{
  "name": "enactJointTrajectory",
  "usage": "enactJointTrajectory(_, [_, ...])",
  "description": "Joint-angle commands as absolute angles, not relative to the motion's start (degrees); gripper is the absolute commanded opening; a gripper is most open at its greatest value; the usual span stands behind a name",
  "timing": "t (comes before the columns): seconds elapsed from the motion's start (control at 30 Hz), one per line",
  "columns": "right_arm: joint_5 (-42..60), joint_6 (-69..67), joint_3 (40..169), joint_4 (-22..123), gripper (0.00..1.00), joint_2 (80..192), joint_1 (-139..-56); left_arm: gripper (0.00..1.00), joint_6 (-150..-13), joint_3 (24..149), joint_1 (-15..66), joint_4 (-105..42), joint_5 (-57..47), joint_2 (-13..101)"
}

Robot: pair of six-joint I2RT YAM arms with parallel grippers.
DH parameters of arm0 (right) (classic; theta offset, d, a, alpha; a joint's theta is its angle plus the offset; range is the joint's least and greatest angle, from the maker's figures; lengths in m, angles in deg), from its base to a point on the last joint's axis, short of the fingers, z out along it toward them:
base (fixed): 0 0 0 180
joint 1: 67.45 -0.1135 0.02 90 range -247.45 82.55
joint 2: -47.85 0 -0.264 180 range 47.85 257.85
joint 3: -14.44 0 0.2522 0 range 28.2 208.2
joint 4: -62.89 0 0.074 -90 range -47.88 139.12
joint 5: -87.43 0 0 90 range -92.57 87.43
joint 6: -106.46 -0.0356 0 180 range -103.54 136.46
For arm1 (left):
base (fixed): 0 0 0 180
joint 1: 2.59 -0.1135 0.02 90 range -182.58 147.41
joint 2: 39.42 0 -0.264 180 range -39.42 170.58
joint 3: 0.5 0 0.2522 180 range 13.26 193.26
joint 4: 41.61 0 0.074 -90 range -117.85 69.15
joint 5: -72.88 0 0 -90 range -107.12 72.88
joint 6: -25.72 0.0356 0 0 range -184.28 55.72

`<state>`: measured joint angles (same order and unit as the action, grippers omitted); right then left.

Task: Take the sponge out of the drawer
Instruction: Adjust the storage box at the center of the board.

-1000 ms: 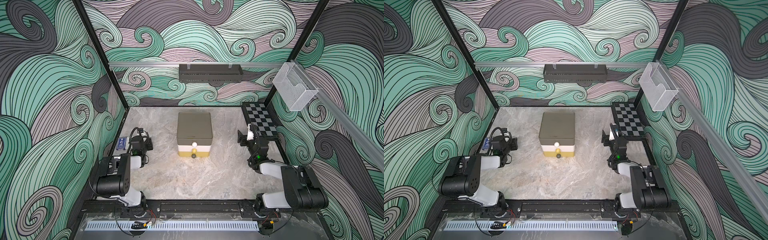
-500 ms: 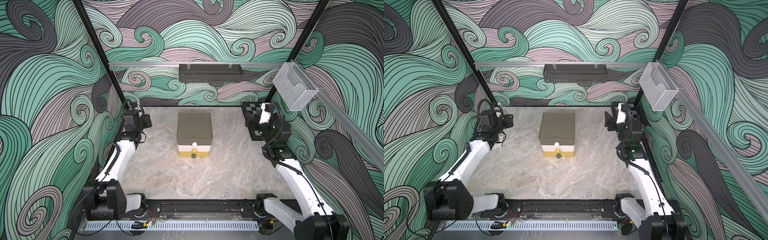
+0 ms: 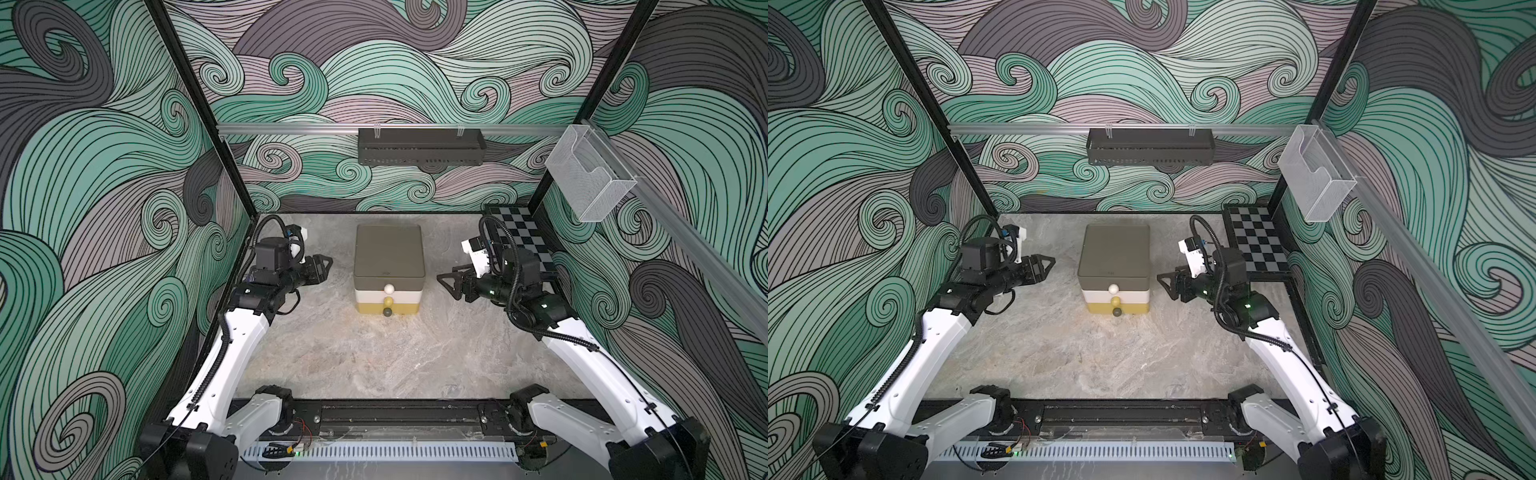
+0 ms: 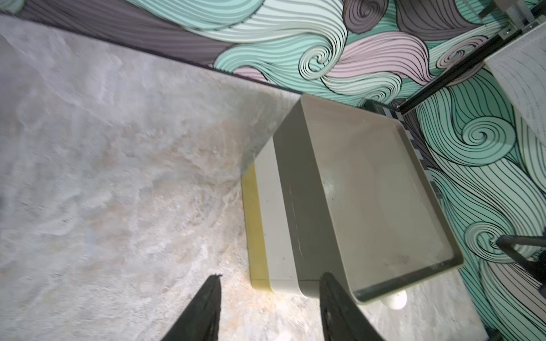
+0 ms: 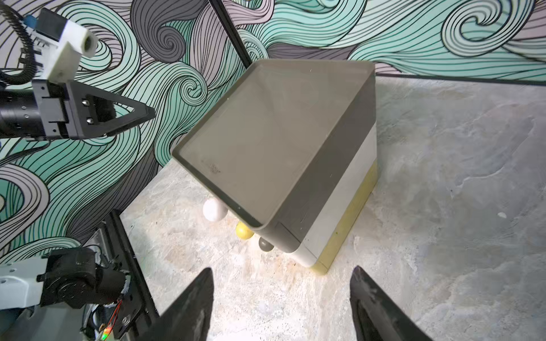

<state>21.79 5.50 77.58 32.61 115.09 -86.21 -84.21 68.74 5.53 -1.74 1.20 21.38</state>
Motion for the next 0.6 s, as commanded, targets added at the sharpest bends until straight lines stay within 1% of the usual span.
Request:
enactJointTrajectory(0.0, [23.7, 4.7, 77.9, 34.3, 0.72, 117.2, -87.2, 0.54, -87.6, 68.8, 6.6, -3.3, 5.6, 24.0])
enactJointTrajectory(0.1, [23.9, 4.4, 79.2, 35.0, 0.71, 120.5, -87.4, 0.54, -88.7, 70.7, 7.1, -4.5, 8.0, 26.9])
enactJointTrajectory(0.3, [23.6, 3.6, 80.9, 39.6, 0.7, 126.8, -87.8, 0.53, -89.9, 74.0, 8.4, -6.1, 9.4, 31.4])
enactJointTrajectory(0.57, [25.2, 2.6, 83.1, 42.4, 0.7, 130.7, -88.0, 0.53, -91.4, 74.8, 10.0, -9.2, 10.9, 35.9])
